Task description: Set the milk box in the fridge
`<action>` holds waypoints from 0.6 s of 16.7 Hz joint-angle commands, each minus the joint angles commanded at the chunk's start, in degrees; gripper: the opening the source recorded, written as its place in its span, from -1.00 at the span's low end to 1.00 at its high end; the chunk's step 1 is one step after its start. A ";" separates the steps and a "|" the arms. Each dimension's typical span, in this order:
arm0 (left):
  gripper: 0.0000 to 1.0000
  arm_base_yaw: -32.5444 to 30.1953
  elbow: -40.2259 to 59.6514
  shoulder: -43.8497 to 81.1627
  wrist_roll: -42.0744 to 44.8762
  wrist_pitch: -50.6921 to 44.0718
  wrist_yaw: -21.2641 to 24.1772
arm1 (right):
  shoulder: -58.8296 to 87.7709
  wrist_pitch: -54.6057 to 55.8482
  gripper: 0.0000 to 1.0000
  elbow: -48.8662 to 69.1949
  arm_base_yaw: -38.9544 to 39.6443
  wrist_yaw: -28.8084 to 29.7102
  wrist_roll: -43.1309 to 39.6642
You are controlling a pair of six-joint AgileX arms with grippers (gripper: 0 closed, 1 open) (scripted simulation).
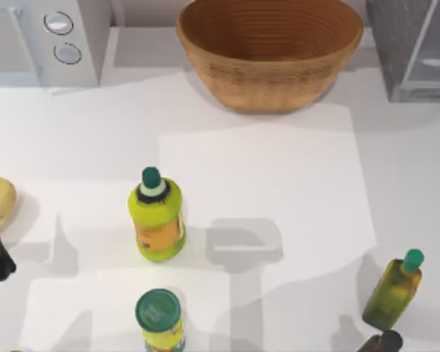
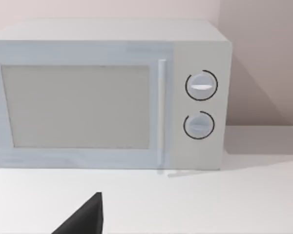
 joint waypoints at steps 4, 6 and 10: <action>1.00 0.00 0.00 0.00 0.00 0.00 0.00 | 4.04 -6.18 -1.00 12.25 0.98 0.94 0.03; 1.00 0.00 0.00 0.00 0.00 0.00 0.00 | 5.74 -9.36 -1.00 17.43 1.46 1.56 0.11; 1.00 0.00 0.00 0.00 0.00 0.00 0.00 | 7.58 -13.19 -1.00 23.12 1.97 2.42 0.08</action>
